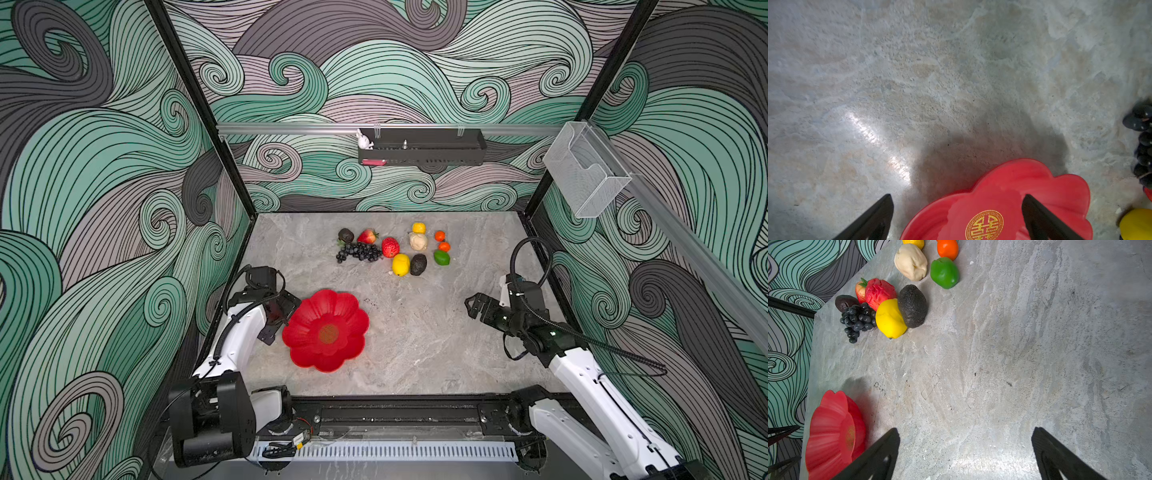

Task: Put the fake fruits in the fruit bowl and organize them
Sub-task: 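Carry the red bowl to table center with the left gripper and release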

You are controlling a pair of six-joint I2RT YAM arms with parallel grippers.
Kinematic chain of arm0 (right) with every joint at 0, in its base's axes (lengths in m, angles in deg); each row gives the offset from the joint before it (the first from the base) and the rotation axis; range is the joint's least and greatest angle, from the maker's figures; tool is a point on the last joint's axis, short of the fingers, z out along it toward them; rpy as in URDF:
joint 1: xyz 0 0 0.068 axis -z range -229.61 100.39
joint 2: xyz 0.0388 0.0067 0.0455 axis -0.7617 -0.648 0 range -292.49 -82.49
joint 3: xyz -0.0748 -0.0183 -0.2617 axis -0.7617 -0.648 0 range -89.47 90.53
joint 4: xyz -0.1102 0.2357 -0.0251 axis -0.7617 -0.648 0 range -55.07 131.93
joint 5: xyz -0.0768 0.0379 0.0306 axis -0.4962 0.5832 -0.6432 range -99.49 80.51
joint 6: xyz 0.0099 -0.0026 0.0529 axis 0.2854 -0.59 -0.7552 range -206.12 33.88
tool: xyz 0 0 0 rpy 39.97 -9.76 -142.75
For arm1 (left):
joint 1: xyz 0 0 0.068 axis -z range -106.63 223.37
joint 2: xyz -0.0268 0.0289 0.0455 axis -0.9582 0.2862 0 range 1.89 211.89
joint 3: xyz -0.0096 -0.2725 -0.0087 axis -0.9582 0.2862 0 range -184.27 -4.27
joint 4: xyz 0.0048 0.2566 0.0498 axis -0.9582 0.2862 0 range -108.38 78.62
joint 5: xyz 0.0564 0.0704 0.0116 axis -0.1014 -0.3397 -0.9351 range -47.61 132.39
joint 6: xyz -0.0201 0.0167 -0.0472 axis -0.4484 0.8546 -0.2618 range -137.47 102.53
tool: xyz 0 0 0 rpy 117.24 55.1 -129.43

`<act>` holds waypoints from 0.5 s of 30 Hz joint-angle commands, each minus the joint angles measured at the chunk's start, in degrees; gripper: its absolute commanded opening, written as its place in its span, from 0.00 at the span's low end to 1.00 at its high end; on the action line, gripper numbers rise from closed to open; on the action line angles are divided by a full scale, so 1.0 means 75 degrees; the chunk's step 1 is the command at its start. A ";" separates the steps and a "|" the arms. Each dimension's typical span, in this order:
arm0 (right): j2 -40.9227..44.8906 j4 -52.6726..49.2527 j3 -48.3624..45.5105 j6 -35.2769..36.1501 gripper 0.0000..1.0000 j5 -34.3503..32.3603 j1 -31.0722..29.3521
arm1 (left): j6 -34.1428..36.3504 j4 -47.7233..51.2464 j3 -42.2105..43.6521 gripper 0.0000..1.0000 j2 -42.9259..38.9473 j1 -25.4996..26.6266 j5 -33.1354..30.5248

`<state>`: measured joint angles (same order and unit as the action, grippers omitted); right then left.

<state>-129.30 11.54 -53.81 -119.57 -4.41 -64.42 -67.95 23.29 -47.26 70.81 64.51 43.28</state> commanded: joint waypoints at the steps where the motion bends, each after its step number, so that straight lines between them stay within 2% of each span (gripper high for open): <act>1: -0.0035 0.0044 -0.0148 0.0018 1.00 -0.0062 -0.0082 | 0.0310 -0.0477 -0.0094 0.99 0.0303 -0.0131 0.0987; 7: -0.0043 0.0132 -0.0218 -0.0015 1.00 -0.0071 -0.0100 | 0.0722 -0.1108 0.0165 0.99 0.0683 -0.0103 0.2382; 10: -0.0097 0.0231 -0.0248 -0.0095 1.00 0.0022 -0.0098 | 0.0917 -0.1240 0.0312 0.99 0.0511 0.0096 0.2543; 15: -0.0447 0.0877 -0.0362 -0.0501 1.00 0.0661 -0.0100 | 0.0929 -0.1495 0.0471 0.99 0.0588 0.0717 0.2949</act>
<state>-131.22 14.53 -55.30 -120.97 -2.73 -64.88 -61.85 13.94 -44.13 75.49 67.46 61.29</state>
